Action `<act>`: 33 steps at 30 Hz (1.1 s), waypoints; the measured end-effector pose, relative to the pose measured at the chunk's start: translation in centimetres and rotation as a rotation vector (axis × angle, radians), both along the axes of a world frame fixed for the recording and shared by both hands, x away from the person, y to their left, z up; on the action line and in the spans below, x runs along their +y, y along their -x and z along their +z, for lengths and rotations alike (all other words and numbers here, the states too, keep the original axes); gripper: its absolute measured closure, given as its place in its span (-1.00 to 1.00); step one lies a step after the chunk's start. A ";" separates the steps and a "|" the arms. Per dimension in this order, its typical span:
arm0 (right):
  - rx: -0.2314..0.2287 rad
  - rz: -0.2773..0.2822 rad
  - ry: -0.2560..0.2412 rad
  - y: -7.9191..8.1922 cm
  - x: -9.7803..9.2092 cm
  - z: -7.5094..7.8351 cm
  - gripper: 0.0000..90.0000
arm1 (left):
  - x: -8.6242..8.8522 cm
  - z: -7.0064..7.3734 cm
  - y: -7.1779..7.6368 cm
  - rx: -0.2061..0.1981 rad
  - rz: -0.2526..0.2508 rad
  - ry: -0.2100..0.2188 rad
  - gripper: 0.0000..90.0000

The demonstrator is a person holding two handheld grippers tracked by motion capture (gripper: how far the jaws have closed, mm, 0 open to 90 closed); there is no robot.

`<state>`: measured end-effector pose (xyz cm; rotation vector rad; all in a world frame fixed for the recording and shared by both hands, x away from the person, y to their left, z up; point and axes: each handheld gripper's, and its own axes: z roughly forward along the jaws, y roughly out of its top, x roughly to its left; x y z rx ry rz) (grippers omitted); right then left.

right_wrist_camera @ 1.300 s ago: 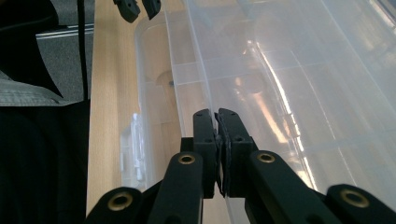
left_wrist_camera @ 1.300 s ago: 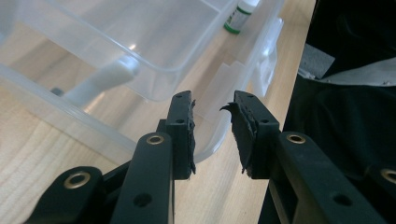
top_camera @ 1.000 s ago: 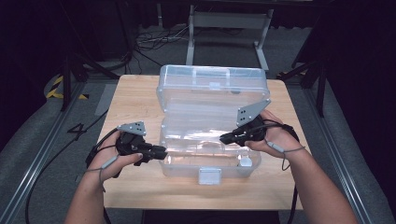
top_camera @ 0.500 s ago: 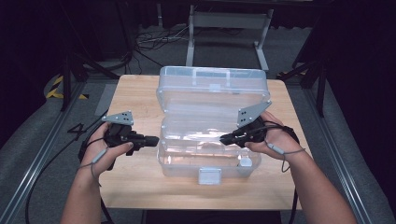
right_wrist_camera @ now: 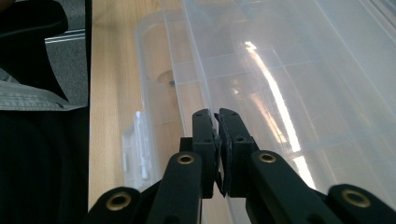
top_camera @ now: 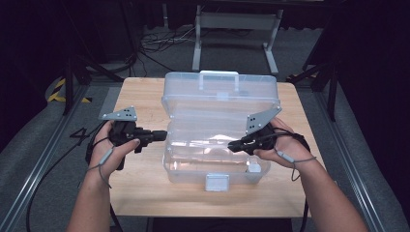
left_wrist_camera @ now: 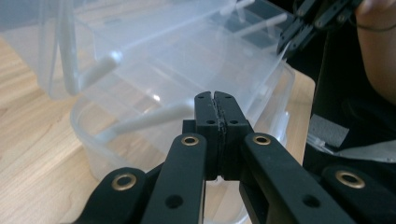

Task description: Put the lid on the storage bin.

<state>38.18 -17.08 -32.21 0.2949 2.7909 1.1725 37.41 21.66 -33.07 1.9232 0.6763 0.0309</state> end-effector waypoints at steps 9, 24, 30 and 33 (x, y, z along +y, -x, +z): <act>-0.009 -0.008 0.002 0.6 0.0 -0.3 0.91 | -1.4 0.0 -0.9 -0.004 0.064 0.025 1.00; -0.010 -0.026 0.028 2.0 0.2 -1.4 0.86 | -1.3 0.1 -1.0 0.010 0.080 0.009 1.00; -0.006 -0.051 -0.003 2.4 -0.4 -1.2 0.78 | -1.4 0.1 -0.9 0.014 0.083 0.002 1.00; -0.014 -0.055 -0.013 2.7 -0.6 -1.1 0.78 | -1.4 0.1 -0.8 0.018 0.085 -0.001 1.00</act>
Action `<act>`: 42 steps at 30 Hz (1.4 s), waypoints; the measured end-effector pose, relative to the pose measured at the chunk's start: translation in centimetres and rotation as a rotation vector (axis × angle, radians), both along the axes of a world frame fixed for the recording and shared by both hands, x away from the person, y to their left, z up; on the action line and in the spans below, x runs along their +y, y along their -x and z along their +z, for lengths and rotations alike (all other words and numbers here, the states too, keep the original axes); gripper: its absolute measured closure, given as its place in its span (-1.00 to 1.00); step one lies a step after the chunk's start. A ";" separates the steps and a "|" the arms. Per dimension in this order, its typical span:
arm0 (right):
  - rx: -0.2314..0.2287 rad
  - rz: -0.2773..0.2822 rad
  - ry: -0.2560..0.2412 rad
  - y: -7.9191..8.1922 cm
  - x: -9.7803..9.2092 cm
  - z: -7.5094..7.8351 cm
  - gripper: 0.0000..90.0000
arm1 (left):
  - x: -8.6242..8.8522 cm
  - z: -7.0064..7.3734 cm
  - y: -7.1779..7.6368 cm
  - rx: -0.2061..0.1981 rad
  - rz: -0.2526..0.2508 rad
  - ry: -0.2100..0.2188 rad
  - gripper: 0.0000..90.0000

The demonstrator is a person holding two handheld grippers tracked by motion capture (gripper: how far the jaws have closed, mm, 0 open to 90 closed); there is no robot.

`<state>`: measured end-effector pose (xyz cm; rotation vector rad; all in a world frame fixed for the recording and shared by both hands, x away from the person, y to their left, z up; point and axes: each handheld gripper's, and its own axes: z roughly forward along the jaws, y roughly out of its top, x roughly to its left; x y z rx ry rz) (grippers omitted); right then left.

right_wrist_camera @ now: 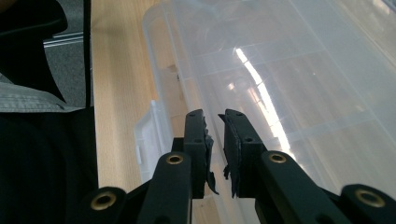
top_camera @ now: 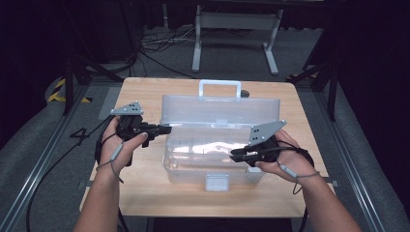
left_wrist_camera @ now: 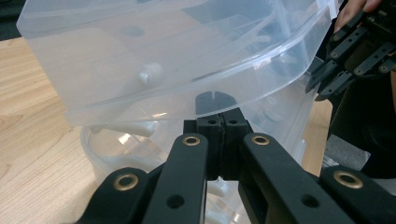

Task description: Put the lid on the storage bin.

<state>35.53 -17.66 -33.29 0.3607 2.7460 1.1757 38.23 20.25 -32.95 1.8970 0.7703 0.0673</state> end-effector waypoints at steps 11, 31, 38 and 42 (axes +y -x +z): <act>-0.012 -0.033 -0.100 0.5 -2.1 0.9 0.82 | 0.0 0.0 0.1 0.000 -0.002 -0.008 1.00; -0.027 -0.156 -0.224 0.6 -6.4 0.9 0.99 | 0.2 -0.2 0.4 0.008 -0.012 -0.019 1.00; -0.024 -0.198 -0.237 0.6 -7.7 0.7 0.99 | 0.3 -0.3 0.5 0.010 -0.017 -0.029 1.00; -0.013 -0.222 -0.247 0.4 -8.3 0.5 1.00 | 0.3 -0.3 0.7 0.008 -0.015 -0.037 1.00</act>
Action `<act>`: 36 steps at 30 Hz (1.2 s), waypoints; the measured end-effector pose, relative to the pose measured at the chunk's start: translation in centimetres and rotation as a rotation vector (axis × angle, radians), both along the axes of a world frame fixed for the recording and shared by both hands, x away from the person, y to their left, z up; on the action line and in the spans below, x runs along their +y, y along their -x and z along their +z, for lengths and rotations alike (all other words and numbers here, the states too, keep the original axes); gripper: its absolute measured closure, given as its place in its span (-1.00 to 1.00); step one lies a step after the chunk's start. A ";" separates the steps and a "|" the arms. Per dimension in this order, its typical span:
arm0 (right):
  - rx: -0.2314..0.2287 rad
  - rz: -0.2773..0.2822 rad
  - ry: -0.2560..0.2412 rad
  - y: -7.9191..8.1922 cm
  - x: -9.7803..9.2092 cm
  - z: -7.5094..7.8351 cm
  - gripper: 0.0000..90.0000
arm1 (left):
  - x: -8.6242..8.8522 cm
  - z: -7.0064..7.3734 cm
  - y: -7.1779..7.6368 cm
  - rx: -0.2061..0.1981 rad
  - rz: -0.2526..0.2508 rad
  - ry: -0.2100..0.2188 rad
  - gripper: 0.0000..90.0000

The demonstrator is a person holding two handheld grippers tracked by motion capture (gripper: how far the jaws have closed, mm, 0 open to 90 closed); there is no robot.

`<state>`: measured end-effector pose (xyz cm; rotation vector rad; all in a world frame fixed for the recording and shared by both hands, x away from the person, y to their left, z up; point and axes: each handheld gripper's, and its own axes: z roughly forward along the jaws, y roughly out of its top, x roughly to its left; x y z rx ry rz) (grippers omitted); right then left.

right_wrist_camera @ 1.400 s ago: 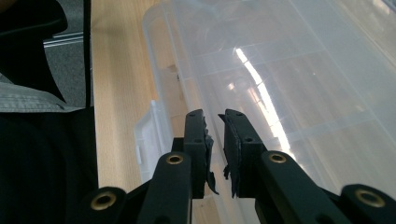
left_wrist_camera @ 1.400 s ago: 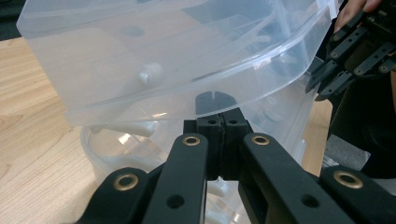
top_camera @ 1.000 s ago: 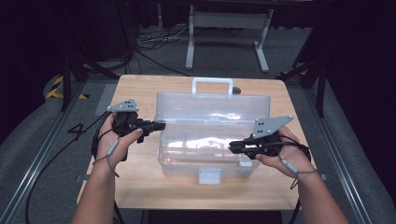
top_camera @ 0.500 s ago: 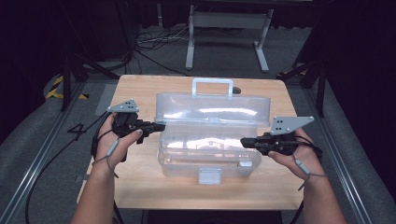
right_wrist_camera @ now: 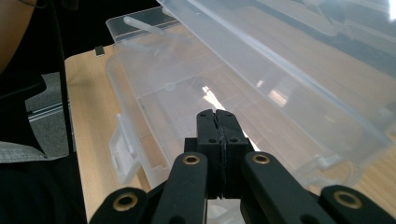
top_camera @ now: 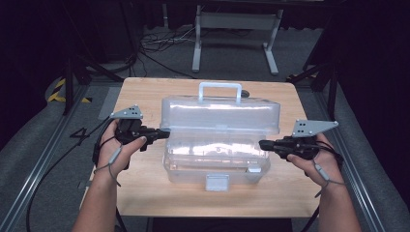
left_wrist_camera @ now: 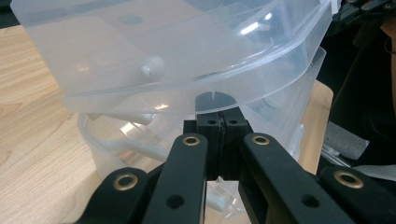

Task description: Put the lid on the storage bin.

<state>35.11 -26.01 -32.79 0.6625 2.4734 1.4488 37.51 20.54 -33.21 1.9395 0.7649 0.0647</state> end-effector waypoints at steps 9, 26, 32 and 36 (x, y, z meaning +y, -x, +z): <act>0.032 -0.032 -0.011 -0.1 -1.0 -0.2 1.00 | 0.1 -0.2 0.3 0.022 -0.012 -0.021 1.00; 0.075 -0.046 -0.003 -0.1 -1.8 -0.6 1.00 | -0.1 -0.4 0.6 0.083 -0.038 -0.078 0.99; 0.090 -0.041 0.010 0.0 -1.9 -0.7 1.00 | -0.2 -0.5 0.7 0.095 -0.051 -0.100 0.98; 0.102 -0.036 0.023 0.0 -1.8 -0.8 1.00 | -0.3 -0.5 0.8 0.101 -0.056 -0.123 0.97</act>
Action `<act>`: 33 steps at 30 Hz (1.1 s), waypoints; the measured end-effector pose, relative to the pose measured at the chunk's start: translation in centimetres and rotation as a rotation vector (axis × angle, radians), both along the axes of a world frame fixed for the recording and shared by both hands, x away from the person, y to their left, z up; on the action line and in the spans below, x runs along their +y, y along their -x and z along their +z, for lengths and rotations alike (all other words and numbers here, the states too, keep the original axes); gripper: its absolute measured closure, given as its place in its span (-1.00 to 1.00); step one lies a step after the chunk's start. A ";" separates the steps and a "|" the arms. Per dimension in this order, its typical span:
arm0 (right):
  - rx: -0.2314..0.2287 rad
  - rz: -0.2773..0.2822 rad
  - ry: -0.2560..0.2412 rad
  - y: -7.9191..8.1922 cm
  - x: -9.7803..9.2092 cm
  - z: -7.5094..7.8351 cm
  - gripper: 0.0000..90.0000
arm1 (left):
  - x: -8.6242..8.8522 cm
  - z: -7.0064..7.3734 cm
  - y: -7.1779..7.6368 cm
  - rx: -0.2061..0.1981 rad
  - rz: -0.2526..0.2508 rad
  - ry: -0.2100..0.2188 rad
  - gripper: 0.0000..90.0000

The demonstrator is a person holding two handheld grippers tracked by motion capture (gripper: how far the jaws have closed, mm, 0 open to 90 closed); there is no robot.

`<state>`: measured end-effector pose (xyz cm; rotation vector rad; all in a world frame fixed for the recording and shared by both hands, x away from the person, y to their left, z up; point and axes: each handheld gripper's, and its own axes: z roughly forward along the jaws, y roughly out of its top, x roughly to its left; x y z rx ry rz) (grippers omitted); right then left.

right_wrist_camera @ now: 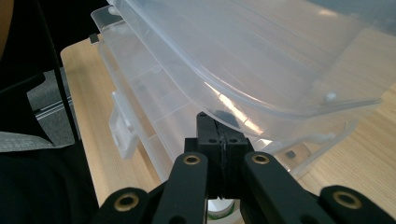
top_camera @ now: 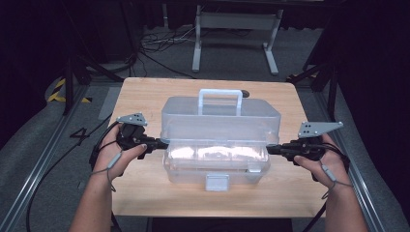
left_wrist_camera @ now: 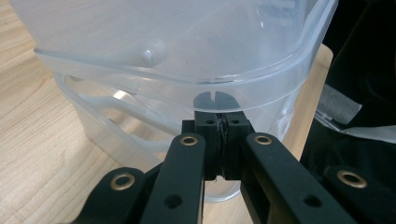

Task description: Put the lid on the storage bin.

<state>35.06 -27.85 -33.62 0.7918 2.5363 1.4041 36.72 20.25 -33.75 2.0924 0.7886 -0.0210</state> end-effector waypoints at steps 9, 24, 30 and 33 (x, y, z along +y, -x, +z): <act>0.036 0.010 0.018 0.1 0.0 -0.2 1.00 | -0.1 -0.1 0.1 0.020 -0.024 -0.031 0.96; 0.092 0.034 0.051 0.1 0.1 -0.7 1.00 | -0.4 -0.4 0.3 0.058 -0.067 -0.069 0.95; 0.105 0.041 0.047 0.1 0.0 -0.7 0.99 | -0.4 -0.4 0.3 0.073 -0.079 -0.068 0.96; 0.107 0.045 0.051 0.1 0.0 -0.7 0.99 | -0.4 -0.4 0.4 0.074 -0.082 -0.072 0.95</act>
